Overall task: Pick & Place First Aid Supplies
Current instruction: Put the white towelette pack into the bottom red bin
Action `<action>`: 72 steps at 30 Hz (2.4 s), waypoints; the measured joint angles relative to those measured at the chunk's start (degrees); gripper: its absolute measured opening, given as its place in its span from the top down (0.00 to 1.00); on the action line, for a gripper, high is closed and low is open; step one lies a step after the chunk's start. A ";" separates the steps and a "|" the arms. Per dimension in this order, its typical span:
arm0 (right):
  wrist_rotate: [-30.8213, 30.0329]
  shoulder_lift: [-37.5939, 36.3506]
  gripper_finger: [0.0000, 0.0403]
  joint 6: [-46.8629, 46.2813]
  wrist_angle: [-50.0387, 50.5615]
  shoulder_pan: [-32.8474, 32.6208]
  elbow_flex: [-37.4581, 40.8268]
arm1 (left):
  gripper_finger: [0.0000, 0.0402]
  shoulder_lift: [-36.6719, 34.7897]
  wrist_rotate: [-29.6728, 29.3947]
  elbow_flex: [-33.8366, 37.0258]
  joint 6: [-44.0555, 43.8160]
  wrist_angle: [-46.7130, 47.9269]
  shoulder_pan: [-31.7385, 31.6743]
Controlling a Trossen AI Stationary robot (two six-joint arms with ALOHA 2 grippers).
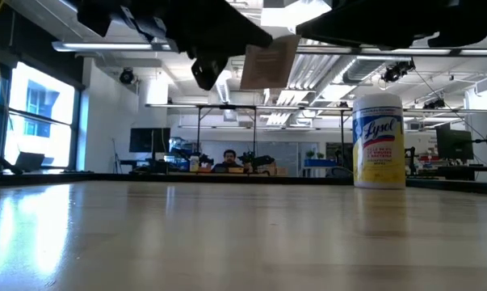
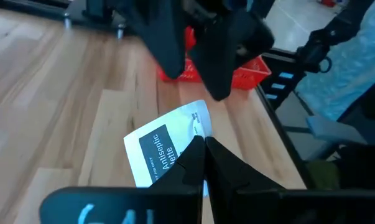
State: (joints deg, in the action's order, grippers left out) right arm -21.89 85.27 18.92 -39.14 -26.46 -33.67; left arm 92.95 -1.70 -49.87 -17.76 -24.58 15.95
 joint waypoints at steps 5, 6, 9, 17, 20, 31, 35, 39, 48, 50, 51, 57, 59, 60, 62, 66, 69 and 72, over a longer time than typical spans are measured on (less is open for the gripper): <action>1.03 1.49 0.52 1.13 -1.28 0.31 0.00 | 1.00 -0.02 -0.28 -0.02 -0.04 -3.85 0.36; 1.11 1.87 0.53 1.83 -1.61 0.30 0.00 | 1.00 -0.02 -0.10 -0.03 -0.21 -4.71 0.36; 1.24 3.19 0.57 2.36 -4.49 0.67 -0.01 | 1.00 0.66 -0.80 -0.06 -1.31 -7.50 0.36; 1.28 4.42 0.81 0.26 -5.83 2.21 0.00 | 1.00 2.43 -1.69 0.02 -3.50 -11.45 0.34; 1.47 4.42 0.93 -0.91 -5.30 2.21 0.00 | 1.00 2.63 -1.87 -0.16 -3.52 -12.21 0.34; -1.52 2.82 0.99 -9.35 4.20 1.03 -0.02 | 0.79 2.78 -1.91 -0.08 -3.65 -9.48 0.30; -3.02 -2.47 0.99 -15.66 17.78 -1.83 -0.38 | 0.60 1.91 -2.21 -0.08 -2.98 -8.28 0.23; -3.33 -7.96 0.99 -25.69 42.15 -5.89 -6.31 | 0.45 0.69 -2.31 -0.08 -2.70 -7.89 0.21; 14.46 -8.80 0.99 -53.53 85.26 -16.22 -25.69 | 0.35 0.15 -2.47 -0.08 -0.48 -7.41 0.19; 20.13 -8.80 0.99 -59.86 88.76 -18.62 -27.90 | 0.35 0.15 -2.50 -0.08 -0.48 -6.88 0.19; 22.38 -8.82 0.99 -62.87 89.40 -19.90 -28.38 | 0.35 0.15 -2.50 -0.08 -0.48 -6.93 0.19; 31.74 -8.82 0.99 -81.78 88.15 -27.39 -23.63 | 0.35 0.15 -2.48 -0.08 -0.48 -6.13 0.19; 35.08 -8.80 0.99 -88.79 83.62 -29.39 -19.92 | 0.35 0.15 -2.48 -0.08 -0.48 -5.22 0.19; 36.47 -8.80 0.99 -91.90 80.16 -30.19 -17.99 | 0.35 0.15 -2.48 -0.08 -0.48 -5.00 0.19; 38.50 -8.78 0.99 -96.72 72.79 -31.42 -14.23 | 0.35 0.15 -2.47 -0.08 -0.48 -5.19 0.19; 39.00 -8.78 0.98 -104.32 61.93 -32.48 -8.59 | 0.35 0.15 -2.47 -0.08 -0.48 -5.24 0.19; 38.79 -8.78 0.96 -106.08 58.83 -32.44 -5.65 | 0.35 0.15 -2.46 -0.08 -0.50 -5.24 0.19; 38.80 -8.78 0.91 -106.14 55.75 -32.44 -3.22 | 0.35 0.15 -2.50 -0.08 -0.48 -5.27 0.19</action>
State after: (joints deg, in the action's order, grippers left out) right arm 16.90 76.49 -87.22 16.61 -58.89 -36.89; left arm 93.10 -4.20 -49.95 -18.24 -29.85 16.14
